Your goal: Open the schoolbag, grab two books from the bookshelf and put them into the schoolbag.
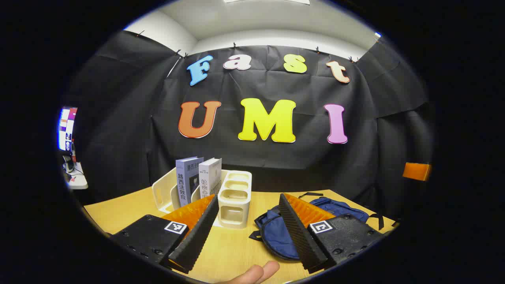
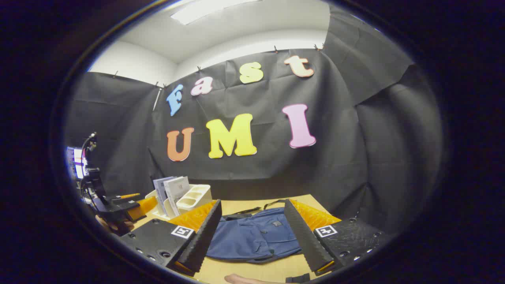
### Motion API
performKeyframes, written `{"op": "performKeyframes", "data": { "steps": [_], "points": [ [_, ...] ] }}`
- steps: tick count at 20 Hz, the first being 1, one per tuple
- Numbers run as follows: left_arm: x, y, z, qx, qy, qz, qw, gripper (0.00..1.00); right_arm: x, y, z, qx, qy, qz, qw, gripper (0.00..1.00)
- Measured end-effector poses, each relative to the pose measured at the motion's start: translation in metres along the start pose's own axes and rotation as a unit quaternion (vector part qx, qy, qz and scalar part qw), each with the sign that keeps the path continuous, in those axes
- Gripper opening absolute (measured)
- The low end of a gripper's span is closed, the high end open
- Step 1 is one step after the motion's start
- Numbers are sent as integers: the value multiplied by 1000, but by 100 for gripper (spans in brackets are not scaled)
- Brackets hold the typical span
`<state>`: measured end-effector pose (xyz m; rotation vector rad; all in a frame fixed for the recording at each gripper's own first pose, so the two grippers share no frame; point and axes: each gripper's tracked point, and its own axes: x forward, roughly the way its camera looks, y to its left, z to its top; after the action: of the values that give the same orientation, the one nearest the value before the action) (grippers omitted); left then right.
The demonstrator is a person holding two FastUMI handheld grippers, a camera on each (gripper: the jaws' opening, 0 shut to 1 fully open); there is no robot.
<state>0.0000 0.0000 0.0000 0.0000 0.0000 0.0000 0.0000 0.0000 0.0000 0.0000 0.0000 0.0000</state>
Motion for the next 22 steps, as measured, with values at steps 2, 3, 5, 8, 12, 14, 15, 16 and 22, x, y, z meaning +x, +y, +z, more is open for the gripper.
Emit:
{"op": "performKeyframes", "data": {
  "steps": [2,3,5,8,12,14,15,16,22],
  "points": [
    [-2,5,10,21,1,-4,1000,96,4,-7,-13,-7,9,-29,1000,92],
    [-6,5,13,32,-5,-10,999,96,6,-13,-17,-14,9,-46,999,93],
    [-10,4,14,47,-9,-26,999,96,6,-15,-37,-33,24,-68,997,92],
    [-15,16,-5,56,21,-35,998,96,6,-8,-68,-27,60,-72,995,96],
    [-19,45,-1,58,25,-16,998,96,3,1,-85,-45,82,-78,993,92],
    [-21,46,-4,52,28,-27,998,96,3,5,-92,-55,84,-81,992,92],
    [-21,49,-6,53,32,-26,998,96,4,9,-96,-60,90,-78,991,92],
    [-19,53,-8,55,36,-22,998,96,5,16,-101,-66,95,-73,991,96],
    [-19,74,-6,50,37,-14,998,96,32,87,-124,-177,111,-30,978,96]
  ]
}}
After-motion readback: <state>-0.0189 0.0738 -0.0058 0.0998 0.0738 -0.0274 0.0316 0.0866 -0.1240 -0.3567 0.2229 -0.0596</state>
